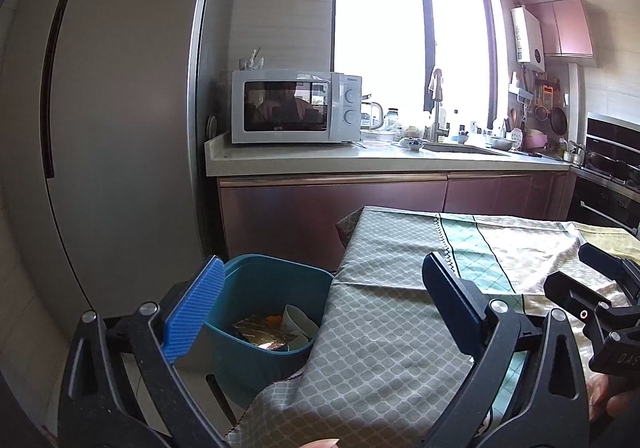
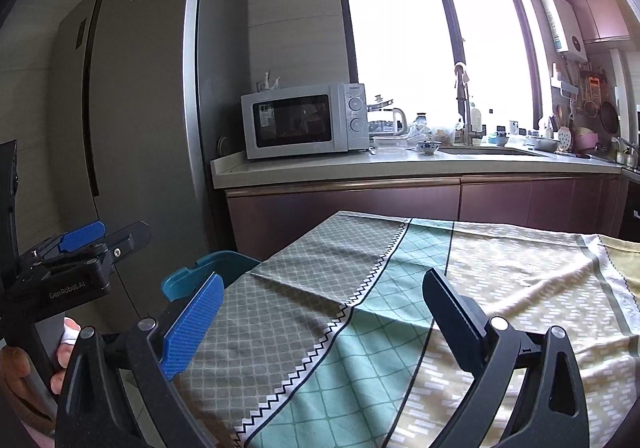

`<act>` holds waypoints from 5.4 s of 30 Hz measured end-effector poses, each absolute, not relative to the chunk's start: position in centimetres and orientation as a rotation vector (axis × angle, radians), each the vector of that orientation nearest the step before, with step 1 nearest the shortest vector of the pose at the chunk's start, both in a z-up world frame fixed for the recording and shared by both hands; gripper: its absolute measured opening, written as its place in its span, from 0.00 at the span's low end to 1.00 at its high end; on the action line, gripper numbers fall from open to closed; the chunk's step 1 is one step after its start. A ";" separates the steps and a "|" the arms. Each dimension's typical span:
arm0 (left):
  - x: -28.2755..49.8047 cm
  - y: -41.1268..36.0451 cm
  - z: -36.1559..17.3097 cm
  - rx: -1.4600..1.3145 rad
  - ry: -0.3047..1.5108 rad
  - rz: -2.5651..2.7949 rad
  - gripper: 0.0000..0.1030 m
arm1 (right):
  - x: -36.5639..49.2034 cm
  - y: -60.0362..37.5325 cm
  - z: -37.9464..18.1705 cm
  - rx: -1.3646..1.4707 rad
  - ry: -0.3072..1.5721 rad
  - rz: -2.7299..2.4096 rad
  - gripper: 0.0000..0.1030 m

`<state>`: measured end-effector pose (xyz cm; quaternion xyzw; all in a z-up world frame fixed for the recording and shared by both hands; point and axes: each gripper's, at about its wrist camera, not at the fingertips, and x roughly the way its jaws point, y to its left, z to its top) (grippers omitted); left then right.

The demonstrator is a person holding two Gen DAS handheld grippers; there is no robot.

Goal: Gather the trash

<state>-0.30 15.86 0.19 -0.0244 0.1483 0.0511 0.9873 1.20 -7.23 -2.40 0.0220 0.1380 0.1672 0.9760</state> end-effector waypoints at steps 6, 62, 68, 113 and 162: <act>-0.2 14.5 -0.2 -0.032 0.297 0.093 0.95 | 0.3 -8.7 -2.5 0.046 0.252 0.266 0.94; 1.2 10.0 -0.3 0.007 0.272 0.030 0.95 | -1.2 -13.2 -3.0 0.082 0.227 0.118 0.94; 1.2 9.8 -0.4 0.008 0.272 0.030 0.95 | -1.2 -13.3 -3.0 0.083 0.225 0.116 0.94; 1.4 9.0 -0.6 0.006 0.277 0.025 0.95 | -1.7 -13.5 -3.1 0.095 0.229 0.096 0.94; 2.4 8.1 -1.3 0.012 0.298 0.002 0.95 | -1.6 -13.7 -3.0 0.110 0.225 0.068 0.94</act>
